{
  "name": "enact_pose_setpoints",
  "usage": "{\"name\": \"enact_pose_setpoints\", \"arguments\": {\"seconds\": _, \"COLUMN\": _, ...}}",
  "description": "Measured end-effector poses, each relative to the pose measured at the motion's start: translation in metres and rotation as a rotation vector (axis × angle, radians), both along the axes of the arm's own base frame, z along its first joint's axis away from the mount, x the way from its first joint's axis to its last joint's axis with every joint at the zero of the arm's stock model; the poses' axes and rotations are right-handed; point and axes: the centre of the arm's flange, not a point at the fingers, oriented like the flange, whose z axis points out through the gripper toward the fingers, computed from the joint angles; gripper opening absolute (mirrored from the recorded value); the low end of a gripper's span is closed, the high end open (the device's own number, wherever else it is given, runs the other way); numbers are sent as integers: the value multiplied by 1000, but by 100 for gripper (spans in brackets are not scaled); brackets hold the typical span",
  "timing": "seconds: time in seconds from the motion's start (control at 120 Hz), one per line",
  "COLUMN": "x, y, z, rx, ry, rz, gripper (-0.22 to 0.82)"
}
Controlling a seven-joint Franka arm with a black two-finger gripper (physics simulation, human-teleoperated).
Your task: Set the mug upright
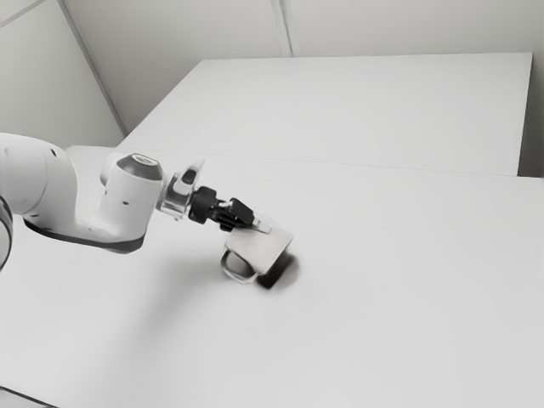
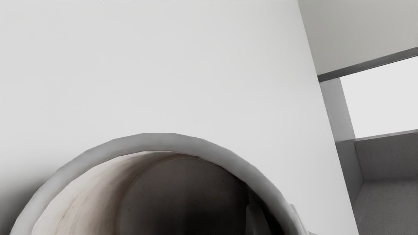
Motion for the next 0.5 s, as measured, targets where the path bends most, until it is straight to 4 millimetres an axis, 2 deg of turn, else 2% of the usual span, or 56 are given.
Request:
{"name": "enact_pose_setpoints", "arguments": {"seconds": 0.233, "x": 0, "y": -3, "z": 22, "rx": 23, "ry": -48, "rz": -28, "gripper": -17}}
{"name": "enact_pose_setpoints", "arguments": {"seconds": 0.408, "x": -1, "y": 5, "z": 42, "rx": 174, "ry": -52, "rz": -109, "gripper": -18}}
{"name": "enact_pose_setpoints", "arguments": {"seconds": 0.5, "x": -3, "y": 6, "z": 44, "rx": 276, "ry": -31, "rz": -142, "gripper": -18}}
